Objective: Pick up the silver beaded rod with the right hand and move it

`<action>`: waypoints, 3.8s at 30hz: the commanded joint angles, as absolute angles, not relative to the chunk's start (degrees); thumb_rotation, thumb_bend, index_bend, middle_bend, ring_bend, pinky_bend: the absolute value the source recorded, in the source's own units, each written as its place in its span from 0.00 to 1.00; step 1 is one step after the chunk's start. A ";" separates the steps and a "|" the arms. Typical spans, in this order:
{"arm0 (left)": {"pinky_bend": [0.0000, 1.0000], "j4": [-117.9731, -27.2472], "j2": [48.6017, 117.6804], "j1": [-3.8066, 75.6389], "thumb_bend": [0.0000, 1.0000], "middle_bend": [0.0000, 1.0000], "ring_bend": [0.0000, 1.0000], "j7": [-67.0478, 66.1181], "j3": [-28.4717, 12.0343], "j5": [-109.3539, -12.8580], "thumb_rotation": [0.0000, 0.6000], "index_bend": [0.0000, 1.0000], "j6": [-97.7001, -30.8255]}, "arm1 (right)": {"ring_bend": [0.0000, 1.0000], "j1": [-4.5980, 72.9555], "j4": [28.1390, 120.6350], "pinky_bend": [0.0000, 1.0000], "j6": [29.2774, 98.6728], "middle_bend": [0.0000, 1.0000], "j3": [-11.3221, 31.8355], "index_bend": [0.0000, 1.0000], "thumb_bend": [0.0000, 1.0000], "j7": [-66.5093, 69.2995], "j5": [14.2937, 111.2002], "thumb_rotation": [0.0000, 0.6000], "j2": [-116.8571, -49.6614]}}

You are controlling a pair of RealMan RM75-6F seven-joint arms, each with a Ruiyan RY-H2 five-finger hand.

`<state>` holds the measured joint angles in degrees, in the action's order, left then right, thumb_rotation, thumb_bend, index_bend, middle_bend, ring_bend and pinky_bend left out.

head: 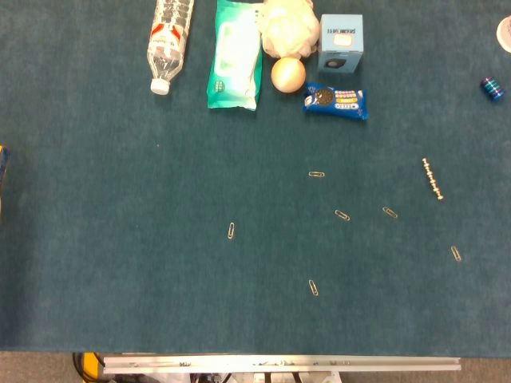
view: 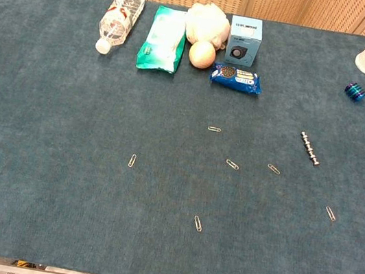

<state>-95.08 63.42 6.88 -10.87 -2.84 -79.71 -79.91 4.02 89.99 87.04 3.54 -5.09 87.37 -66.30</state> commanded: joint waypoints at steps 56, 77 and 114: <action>0.41 -96.84 61.97 4.40 0.42 0.35 0.25 -10.53 -3.11 -78.69 1.00 0.34 -83.43 | 0.20 18.12 75.11 0.39 73.31 0.28 4.58 0.24 0.15 -15.21 88.82 1.00 -84.44; 0.41 -97.49 60.98 3.77 0.42 0.35 0.25 -9.58 -3.71 -78.05 1.00 0.35 -84.40 | 0.20 19.39 74.19 0.39 70.83 0.28 4.58 0.27 0.14 -18.59 84.55 1.00 -89.27; 0.41 -97.86 60.44 3.38 0.42 0.35 0.25 -8.93 -3.95 -78.01 1.00 0.35 -84.78 | 0.18 20.01 67.92 0.39 66.90 0.26 0.58 0.27 0.14 -20.08 84.45 1.00 -92.97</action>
<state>-97.86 60.45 3.38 -8.94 -3.95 -78.01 -84.78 19.99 67.95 66.93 0.59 -20.05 84.47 -92.95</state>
